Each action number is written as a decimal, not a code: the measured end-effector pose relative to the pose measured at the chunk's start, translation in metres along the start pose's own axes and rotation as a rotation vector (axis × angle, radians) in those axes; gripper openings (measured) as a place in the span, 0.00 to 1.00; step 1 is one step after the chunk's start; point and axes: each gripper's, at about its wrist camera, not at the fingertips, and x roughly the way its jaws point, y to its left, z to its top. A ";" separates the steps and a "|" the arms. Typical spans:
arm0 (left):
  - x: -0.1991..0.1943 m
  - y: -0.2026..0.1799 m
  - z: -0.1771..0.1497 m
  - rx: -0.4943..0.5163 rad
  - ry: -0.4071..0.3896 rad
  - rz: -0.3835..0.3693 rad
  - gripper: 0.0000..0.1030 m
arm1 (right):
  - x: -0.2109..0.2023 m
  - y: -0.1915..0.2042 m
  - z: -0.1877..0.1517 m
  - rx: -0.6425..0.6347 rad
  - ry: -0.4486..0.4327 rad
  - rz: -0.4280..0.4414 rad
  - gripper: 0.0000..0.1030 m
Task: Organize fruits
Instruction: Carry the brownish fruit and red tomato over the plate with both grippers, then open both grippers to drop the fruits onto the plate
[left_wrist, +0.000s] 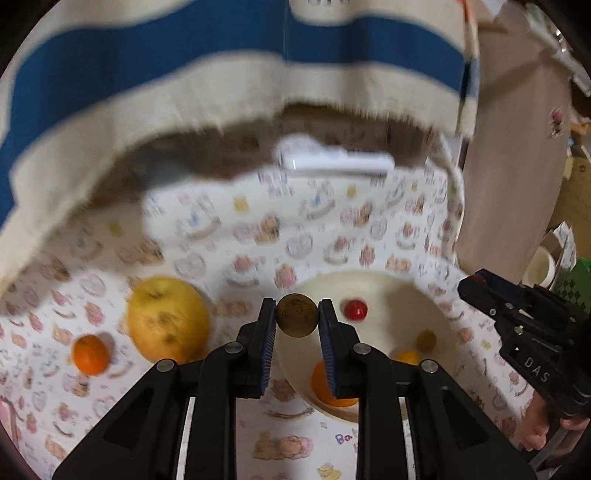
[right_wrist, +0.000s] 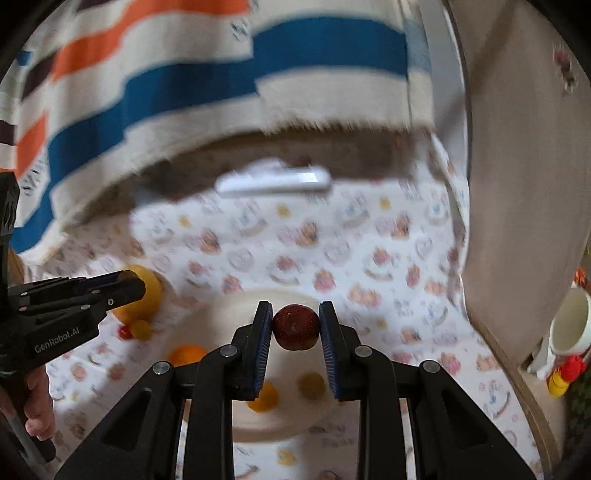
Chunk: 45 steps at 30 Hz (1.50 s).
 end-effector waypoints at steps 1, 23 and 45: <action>0.006 -0.001 -0.002 -0.004 0.023 -0.007 0.22 | 0.005 -0.004 -0.001 0.016 0.035 0.009 0.26; 0.045 0.010 -0.026 -0.020 0.188 -0.007 0.22 | 0.041 -0.005 -0.026 0.020 0.302 0.017 0.26; 0.048 0.007 -0.029 -0.003 0.195 0.012 0.22 | 0.047 -0.007 -0.033 0.015 0.331 0.012 0.26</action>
